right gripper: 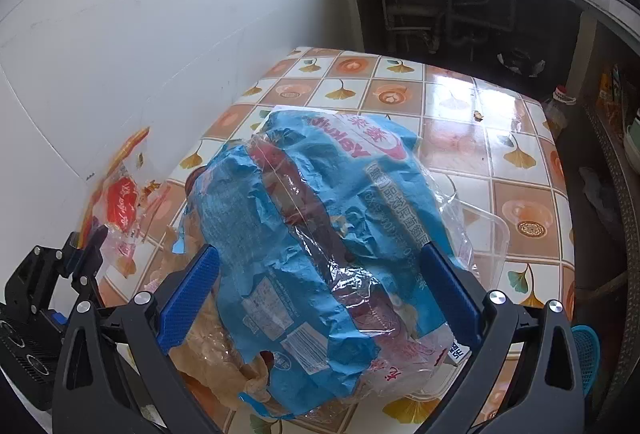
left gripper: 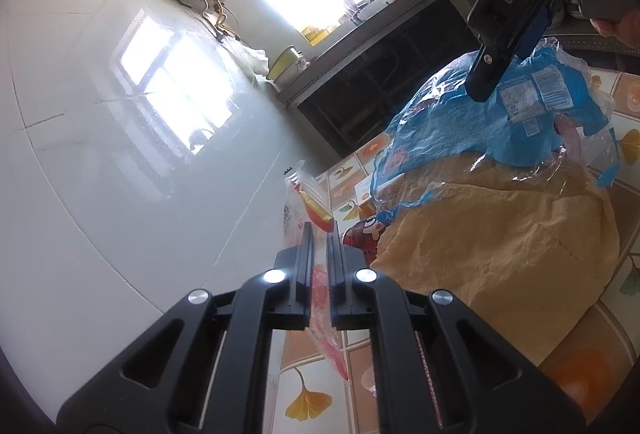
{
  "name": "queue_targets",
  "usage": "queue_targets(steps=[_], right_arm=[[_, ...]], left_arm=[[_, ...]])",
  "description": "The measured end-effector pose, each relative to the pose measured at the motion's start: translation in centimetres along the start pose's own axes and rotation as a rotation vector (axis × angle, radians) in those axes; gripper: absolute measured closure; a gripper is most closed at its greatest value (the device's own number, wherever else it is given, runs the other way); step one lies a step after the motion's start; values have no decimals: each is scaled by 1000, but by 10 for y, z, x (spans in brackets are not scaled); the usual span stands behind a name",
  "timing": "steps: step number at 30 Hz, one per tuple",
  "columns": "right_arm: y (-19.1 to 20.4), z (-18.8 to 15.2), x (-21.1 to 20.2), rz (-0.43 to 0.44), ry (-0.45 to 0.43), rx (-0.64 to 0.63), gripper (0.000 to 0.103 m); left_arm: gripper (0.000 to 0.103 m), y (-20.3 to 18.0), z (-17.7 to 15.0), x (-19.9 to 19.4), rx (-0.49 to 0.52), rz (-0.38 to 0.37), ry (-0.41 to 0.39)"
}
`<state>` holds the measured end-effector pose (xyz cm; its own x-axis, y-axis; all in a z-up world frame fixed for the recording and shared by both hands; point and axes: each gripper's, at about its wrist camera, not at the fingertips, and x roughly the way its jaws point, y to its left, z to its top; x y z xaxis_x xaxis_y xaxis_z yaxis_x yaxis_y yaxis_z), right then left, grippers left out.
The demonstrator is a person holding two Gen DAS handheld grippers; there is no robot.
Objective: Collect trash
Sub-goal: 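Grasp the blue plastic bag with the right tool while the left tool holds the clear bag, then carry both held bags from the table to the blue mesh basket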
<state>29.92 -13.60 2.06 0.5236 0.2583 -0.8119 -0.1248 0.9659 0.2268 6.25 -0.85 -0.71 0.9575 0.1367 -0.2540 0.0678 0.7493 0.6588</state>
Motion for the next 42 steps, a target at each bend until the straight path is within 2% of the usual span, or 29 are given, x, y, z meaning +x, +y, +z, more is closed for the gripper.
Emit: queue_targets(steps=[2, 3, 17, 22, 33, 42], right_arm=[[3, -3, -1, -21, 3, -17, 21], [3, -4, -2, -24, 1, -16, 23], [-9, -8, -6, -9, -13, 37, 90], [-18, -8, -24, -4, -83, 72, 97], [-41, -11, -83, 50, -300, 165, 97], [-52, -20, -118, 73, -419, 212, 97]], left_arm=[[98, 1, 1, 1, -2, 0, -3], [98, 1, 1, 0, -2, 1, -5], [98, 3, 1, 2, -13, 17, -15], [98, 3, 2, 0, -16, 29, -19], [98, 10, 7, -6, -38, 95, -46], [98, 28, 19, -16, -76, 179, -91]])
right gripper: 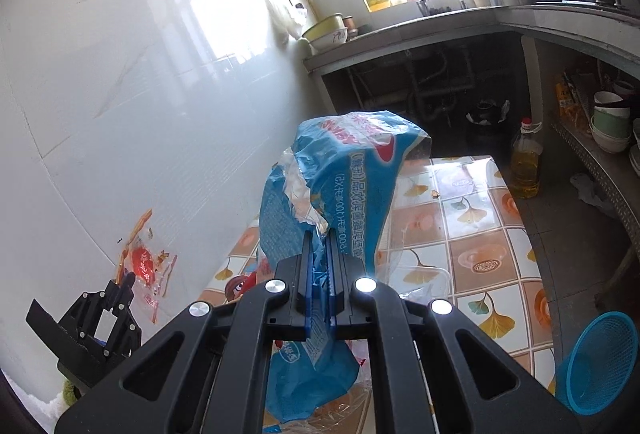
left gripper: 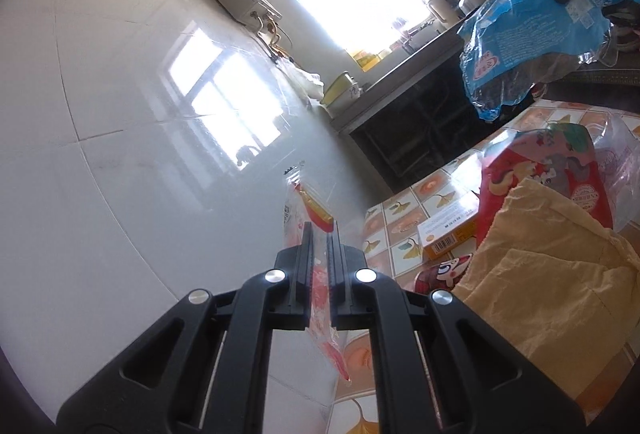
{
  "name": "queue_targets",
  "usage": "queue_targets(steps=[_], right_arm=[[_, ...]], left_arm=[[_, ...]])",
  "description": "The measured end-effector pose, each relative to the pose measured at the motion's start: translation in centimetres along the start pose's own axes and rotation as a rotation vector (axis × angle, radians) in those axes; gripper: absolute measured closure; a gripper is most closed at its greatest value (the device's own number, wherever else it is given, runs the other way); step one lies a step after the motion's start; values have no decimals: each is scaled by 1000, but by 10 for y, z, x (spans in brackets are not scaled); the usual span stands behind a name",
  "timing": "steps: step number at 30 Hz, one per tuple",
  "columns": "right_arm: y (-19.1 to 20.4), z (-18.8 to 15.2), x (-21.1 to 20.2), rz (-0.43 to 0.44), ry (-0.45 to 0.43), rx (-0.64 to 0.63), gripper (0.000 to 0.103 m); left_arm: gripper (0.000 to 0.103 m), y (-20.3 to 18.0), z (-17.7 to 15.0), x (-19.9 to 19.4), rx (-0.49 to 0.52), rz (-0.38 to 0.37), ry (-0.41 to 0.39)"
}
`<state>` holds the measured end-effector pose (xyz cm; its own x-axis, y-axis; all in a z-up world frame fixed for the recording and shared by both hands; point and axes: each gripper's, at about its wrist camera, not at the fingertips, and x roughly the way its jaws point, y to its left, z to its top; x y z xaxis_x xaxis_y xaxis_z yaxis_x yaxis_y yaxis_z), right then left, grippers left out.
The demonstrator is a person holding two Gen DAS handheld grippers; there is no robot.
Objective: Collect trash
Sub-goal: 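Carry both held bags from the table to the blue mesh basket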
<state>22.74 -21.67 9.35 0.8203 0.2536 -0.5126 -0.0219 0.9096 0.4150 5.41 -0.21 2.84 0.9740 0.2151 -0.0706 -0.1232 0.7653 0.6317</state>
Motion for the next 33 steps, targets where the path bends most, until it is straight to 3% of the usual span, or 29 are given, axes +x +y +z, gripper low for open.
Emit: queue_targets(steps=[9, 17, 28, 33], right_arm=[[-12, 0, -36, 5, -79, 31, 97], [-41, -12, -72, -23, -139, 94, 97], [-107, -50, -139, -134, -208, 211, 97], [-139, -78, -174, -212, -230, 268, 97]], left_arm=[[98, 16, 31, -8, -41, 40, -57], [98, 14, 70, -25, -60, -16, -138], [98, -36, 142, -69, -106, -233, -275], [98, -73, 181, -87, -138, -392, -319]])
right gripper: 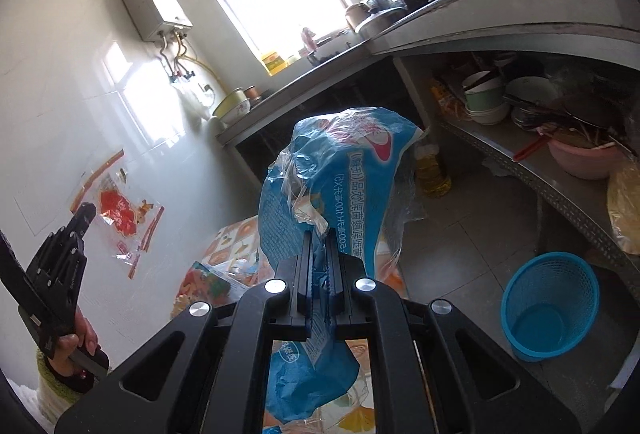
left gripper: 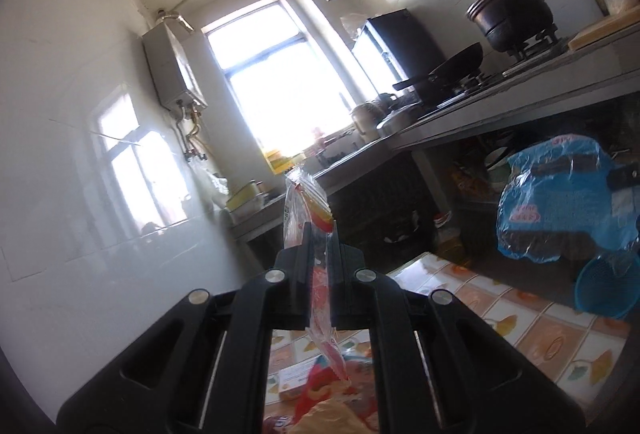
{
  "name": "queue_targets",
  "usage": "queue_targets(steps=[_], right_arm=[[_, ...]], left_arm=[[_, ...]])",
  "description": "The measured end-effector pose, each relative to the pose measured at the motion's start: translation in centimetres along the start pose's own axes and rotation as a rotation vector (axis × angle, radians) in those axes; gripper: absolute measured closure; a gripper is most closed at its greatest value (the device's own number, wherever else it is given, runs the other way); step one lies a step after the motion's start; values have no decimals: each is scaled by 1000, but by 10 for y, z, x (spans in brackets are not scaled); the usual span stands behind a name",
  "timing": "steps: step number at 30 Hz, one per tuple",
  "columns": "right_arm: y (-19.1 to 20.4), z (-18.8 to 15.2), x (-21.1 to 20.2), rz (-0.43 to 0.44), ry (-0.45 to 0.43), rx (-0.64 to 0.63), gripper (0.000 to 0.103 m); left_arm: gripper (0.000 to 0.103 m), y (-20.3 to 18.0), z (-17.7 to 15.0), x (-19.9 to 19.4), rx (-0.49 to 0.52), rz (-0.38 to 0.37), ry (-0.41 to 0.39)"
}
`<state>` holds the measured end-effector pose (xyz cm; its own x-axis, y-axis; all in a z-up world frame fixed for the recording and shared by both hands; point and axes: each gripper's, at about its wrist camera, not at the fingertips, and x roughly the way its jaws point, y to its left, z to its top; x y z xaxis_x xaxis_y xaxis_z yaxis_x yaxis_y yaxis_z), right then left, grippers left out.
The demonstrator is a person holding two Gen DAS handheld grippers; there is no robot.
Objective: Collect trash
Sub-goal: 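Carry both held bags from the table to the blue mesh basket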
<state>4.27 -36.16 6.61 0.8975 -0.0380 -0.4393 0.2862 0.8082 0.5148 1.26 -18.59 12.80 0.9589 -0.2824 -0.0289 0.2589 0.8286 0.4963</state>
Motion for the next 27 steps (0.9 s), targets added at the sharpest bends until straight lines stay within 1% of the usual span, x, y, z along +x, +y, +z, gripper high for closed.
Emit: queue_targets(steps=[4, 8, 11, 14, 16, 18, 20, 21, 24, 27], right_arm=[[-32, -11, -20, -67, -14, 48, 97], [-65, -25, -39, -154, -23, 86, 97], [-86, -36, -50, -219, -25, 118, 97], [-114, -49, -62, -279, -23, 169, 97], [-130, -58, -66, -331, -18, 203, 97], [-148, -68, -67, -386, -6, 238, 97], [-171, -76, -63, -436, 18, 287, 97], [-179, -80, -58, -456, 30, 308, 97], [-209, -91, -40, -526, 73, 350, 97], [-243, -100, -15, -571, 120, 400, 97]], left_arm=[[98, -42, 24, 11, -33, -137, -24], [98, -90, 46, 22, -77, -296, -26], [98, -134, 59, 32, -111, -436, -8], [98, -180, 67, 46, -136, -589, 44], [98, -215, 68, 61, -149, -692, 107], [98, -247, 65, 79, -153, -778, 172], [98, -285, 60, 100, -151, -859, 252], [98, -300, 55, 109, -148, -887, 291], [98, -352, 38, 146, -154, -976, 448], [98, -405, 17, 188, -176, -1037, 646]])
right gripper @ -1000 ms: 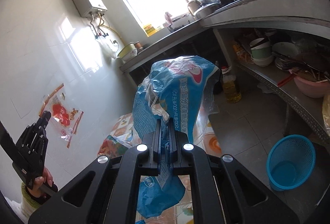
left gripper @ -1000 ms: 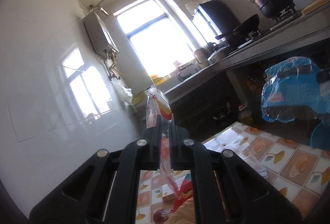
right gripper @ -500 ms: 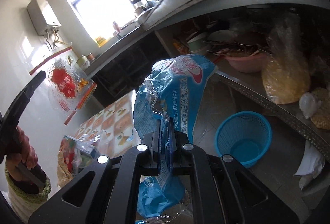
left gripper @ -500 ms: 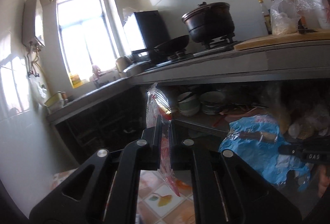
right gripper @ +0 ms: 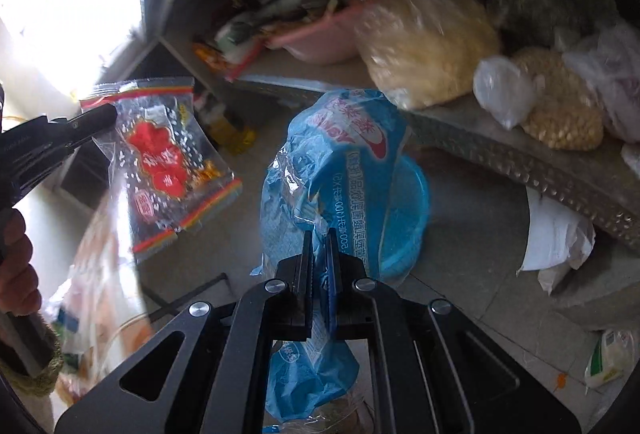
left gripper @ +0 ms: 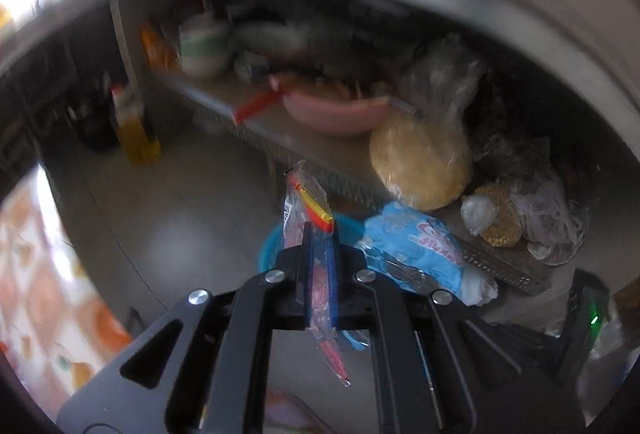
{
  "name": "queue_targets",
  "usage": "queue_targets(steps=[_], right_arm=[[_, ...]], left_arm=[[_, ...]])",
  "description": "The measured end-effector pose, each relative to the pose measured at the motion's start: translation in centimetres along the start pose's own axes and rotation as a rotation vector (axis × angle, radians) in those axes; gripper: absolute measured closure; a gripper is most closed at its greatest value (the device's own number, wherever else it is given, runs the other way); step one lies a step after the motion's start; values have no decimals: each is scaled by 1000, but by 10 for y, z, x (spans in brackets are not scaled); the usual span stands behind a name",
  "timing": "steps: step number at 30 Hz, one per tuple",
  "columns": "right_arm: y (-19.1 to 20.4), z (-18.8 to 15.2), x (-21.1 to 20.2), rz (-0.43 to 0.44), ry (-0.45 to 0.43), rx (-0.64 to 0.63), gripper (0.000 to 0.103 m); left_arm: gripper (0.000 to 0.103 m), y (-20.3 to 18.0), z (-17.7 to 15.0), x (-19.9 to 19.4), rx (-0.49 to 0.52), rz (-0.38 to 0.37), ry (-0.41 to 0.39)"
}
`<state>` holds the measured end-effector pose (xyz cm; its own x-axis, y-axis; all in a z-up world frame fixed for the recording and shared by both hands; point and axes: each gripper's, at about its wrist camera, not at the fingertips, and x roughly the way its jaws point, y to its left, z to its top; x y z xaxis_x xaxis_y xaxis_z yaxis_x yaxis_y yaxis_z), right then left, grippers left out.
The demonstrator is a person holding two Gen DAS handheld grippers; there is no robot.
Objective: Collect trash
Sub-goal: 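Carry both held bags from the table to the blue mesh basket, then open both tools over the blue basket to drop the bags in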
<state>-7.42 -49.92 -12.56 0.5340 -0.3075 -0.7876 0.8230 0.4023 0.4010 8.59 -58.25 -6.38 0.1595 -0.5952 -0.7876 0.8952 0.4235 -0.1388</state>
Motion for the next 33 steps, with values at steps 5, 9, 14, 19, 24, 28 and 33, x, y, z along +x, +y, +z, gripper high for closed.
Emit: queue_targets(steps=[5, 9, 14, 19, 24, 28, 33], right_arm=[[-15, 10, 75, -77, 73, 44, 97], [-23, 18, 132, -112, 125, 82, 97], [-32, 32, 189, -125, 171, 120, 97], [-42, 39, 232, -84, 194, 139, 82], [-49, 34, 235, -104, 163, 116, 63], [-54, 33, 222, -109, 121, 126, 62], [-53, 30, 196, -119, 57, 112, 62]], left_arm=[[98, 21, 0, 103, -112, -41, 233], [98, 24, -2, 169, -152, -16, 372], [97, 26, -6, 232, -159, 33, 470], [81, 34, -9, 261, -195, 38, 521], [60, 36, -10, 254, -195, 17, 512], [60, 39, -3, 242, -240, -5, 477], [60, 37, 10, 212, -235, -6, 403]])
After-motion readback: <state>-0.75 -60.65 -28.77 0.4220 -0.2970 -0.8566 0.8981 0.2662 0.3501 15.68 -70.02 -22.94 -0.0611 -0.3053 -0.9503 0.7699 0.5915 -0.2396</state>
